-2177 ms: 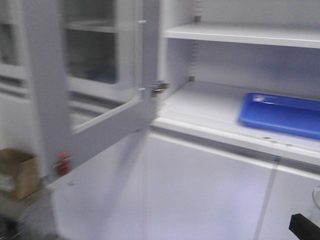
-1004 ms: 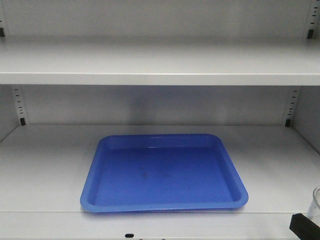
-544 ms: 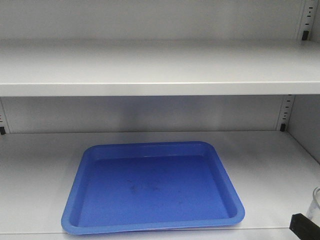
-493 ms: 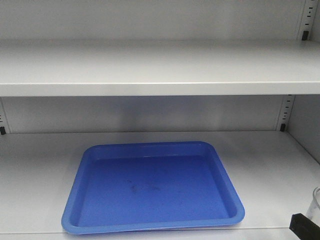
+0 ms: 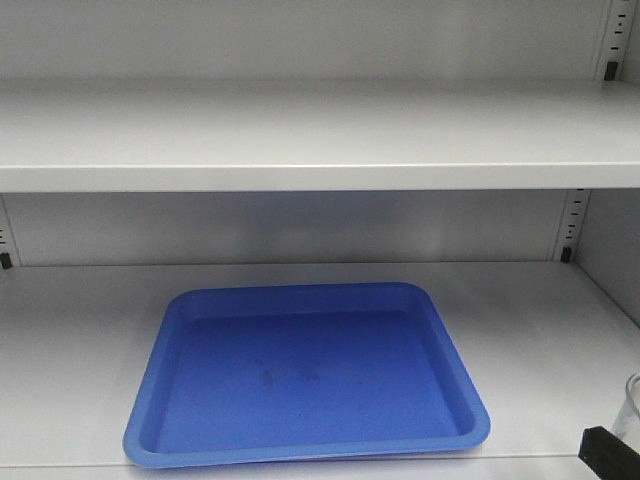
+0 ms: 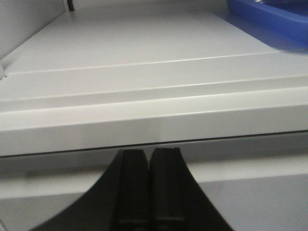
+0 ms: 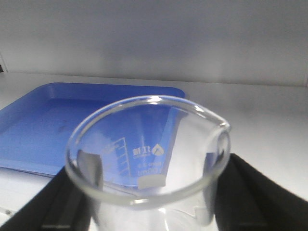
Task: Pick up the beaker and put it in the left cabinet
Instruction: 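Extend the right gripper with the beaker over the blue tray, then lower the beaker onto the blue tray and open the right gripper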
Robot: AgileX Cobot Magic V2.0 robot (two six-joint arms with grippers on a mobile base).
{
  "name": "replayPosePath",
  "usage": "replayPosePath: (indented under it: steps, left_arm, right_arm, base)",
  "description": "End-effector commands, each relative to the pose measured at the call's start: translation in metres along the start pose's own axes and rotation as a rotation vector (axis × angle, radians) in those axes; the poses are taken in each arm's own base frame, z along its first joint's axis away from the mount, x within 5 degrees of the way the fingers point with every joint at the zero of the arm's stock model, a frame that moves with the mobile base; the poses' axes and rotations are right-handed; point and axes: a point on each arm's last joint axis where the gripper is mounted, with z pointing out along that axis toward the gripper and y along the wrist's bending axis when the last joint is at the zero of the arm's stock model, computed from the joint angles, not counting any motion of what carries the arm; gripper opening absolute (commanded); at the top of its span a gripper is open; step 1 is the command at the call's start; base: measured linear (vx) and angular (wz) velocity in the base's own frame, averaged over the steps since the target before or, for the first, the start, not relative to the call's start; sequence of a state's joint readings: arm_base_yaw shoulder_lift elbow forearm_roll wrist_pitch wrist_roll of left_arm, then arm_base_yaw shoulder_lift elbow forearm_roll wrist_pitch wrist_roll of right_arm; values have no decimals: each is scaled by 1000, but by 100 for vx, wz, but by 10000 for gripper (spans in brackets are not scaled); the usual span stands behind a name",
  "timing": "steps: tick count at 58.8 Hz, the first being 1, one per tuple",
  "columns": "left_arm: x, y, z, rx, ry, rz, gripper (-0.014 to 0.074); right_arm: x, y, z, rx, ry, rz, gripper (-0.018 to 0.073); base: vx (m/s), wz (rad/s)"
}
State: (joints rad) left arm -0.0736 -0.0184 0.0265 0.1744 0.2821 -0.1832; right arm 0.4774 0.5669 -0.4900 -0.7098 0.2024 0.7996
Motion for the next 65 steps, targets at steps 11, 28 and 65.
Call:
replayPosePath:
  steps: [11,28,65]
  left_arm:
    - [-11,-1,-2,15,-102,-5,4]
    - [-11,-1,-2,15,-102,-5,4]
    - [-11,-1,-2,15,-102,-5,4]
  right_arm:
    - [-12,34,47,-289,-90,-143,-4]
    - [-22,60,141,-430,-35,-116,-4]
    - [26,80,286,-491,59,-94,36]
  base:
    - [0,0]
    - [0,0]
    - [0,0]
